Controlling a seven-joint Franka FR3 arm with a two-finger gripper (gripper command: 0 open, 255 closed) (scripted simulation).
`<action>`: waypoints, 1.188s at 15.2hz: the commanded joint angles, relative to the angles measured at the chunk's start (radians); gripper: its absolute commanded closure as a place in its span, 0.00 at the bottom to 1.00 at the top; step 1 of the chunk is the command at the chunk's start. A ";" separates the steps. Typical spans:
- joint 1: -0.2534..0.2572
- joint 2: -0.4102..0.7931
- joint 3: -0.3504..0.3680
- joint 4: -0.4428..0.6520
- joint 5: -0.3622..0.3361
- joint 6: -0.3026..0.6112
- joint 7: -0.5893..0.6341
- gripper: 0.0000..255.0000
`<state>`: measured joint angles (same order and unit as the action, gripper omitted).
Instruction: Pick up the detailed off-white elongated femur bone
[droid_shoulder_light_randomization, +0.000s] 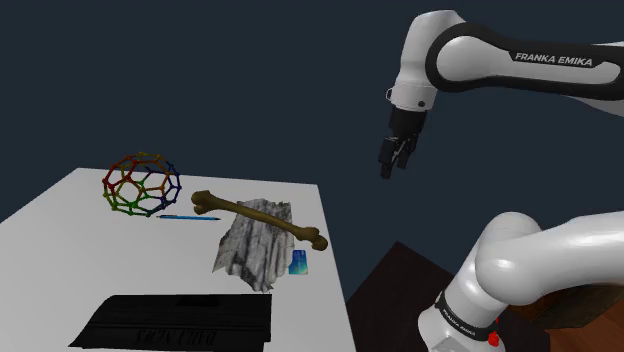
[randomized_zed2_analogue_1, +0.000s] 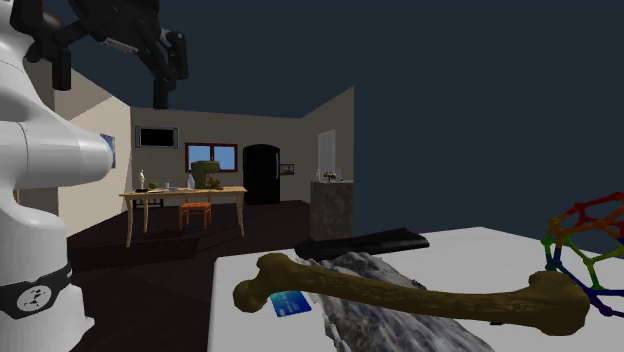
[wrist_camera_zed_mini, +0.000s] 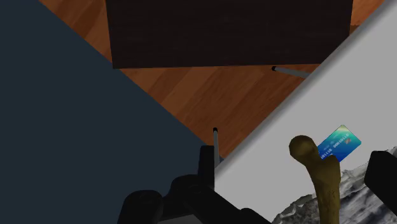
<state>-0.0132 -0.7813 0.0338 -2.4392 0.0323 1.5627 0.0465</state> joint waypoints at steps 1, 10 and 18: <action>0.000 0.000 0.000 0.000 0.000 0.000 0.000 0.00; 0.047 0.311 0.044 0.060 0.034 0.256 -0.030 0.00; 0.082 0.609 0.087 0.199 0.041 0.420 -0.052 0.00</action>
<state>0.0642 -0.2127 0.1144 -2.2619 0.0741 1.9624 -0.0038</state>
